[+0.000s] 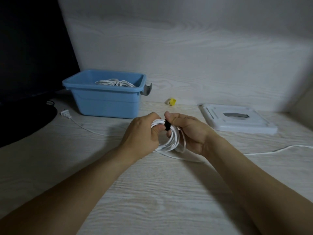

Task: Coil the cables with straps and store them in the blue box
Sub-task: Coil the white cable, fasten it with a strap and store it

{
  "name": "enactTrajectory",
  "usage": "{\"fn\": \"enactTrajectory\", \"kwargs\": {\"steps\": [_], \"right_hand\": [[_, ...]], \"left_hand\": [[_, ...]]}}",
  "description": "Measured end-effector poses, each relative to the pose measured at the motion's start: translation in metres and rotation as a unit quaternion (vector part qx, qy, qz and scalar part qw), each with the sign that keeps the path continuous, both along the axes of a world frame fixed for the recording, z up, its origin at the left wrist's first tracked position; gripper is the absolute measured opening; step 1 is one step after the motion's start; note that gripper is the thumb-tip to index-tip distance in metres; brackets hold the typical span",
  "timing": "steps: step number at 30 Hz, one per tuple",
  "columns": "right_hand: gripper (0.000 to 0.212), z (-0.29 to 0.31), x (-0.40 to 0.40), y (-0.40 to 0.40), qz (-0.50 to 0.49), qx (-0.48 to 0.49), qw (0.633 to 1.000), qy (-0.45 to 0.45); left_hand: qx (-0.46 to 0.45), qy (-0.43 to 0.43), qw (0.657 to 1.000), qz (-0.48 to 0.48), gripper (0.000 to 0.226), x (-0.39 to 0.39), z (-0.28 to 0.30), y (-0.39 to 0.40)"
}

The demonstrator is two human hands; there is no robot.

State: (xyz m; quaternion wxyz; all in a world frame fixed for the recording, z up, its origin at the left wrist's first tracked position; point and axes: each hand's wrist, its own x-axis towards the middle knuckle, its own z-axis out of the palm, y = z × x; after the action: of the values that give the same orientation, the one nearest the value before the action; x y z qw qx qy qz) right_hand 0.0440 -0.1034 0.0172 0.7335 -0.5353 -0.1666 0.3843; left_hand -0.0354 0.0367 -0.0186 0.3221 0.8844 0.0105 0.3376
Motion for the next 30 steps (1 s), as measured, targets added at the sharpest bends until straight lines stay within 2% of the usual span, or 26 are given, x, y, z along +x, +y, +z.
{"fn": "enactTrajectory", "kwargs": {"steps": [2, 4, 5, 8, 11, 13, 16, 18, 20, 23, 27, 30], "right_hand": [[0.021, -0.001, -0.001, 0.002, -0.024, -0.004, 0.998, -0.049], [0.025, -0.006, 0.0, 0.006, -0.093, -0.022, 0.978, -0.186], [0.028, -0.01, 0.0, 0.008, -0.131, -0.043, 0.95, -0.279], [0.035, -0.018, 0.0, 0.012, -0.209, -0.111, 0.823, -0.516], [0.031, -0.022, -0.003, 0.013, -0.211, -0.131, 0.712, -0.656], [0.023, -0.022, -0.003, 0.015, -0.175, -0.132, 0.673, -0.706], [0.024, -0.022, 0.002, 0.017, -0.116, -0.134, 0.671, -0.72], [0.029, -0.023, 0.006, 0.016, -0.116, -0.137, 0.662, -0.728], [0.032, -0.022, 0.01, 0.013, -0.124, -0.134, 0.661, -0.728], [0.029, -0.022, 0.013, 0.01, -0.109, -0.111, 0.679, -0.717], [0.03, -0.024, 0.008, 0.011, -0.09, -0.09, 0.659, -0.741], [0.036, -0.028, 0.012, 0.01, -0.116, -0.114, 0.64, -0.751]], "left_hand": [[0.001, -0.008, 1.0, 0.011, 0.016, 0.0, 0.001, -0.001], [-0.001, -0.019, 0.999, 0.026, 0.016, 0.0, 0.003, 0.0], [-0.001, -0.021, 0.999, 0.035, 0.012, 0.0, 0.004, 0.002], [0.001, -0.013, 0.999, 0.044, 0.006, 0.0, 0.006, 0.004], [-0.044, -0.015, 0.997, 0.057, 0.006, 0.002, 0.005, 0.005], [-0.069, -0.024, 0.996, 0.06, 0.011, 0.004, 0.006, 0.007], [-0.075, -0.03, 0.996, 0.043, 0.017, 0.003, 0.01, 0.011], [-0.109, 0.006, 0.994, 0.001, 0.025, 0.003, 0.011, 0.011], [-0.191, 0.048, 0.978, -0.061, 0.026, 0.003, 0.015, 0.01], [-0.345, 0.097, 0.923, -0.139, 0.039, 0.003, 0.028, 0.009], [-0.305, 0.184, 0.928, -0.105, 0.046, 0.002, 0.032, 0.008], [-0.299, 0.167, 0.936, -0.082, 0.042, 0.001, 0.03, 0.01]]}}
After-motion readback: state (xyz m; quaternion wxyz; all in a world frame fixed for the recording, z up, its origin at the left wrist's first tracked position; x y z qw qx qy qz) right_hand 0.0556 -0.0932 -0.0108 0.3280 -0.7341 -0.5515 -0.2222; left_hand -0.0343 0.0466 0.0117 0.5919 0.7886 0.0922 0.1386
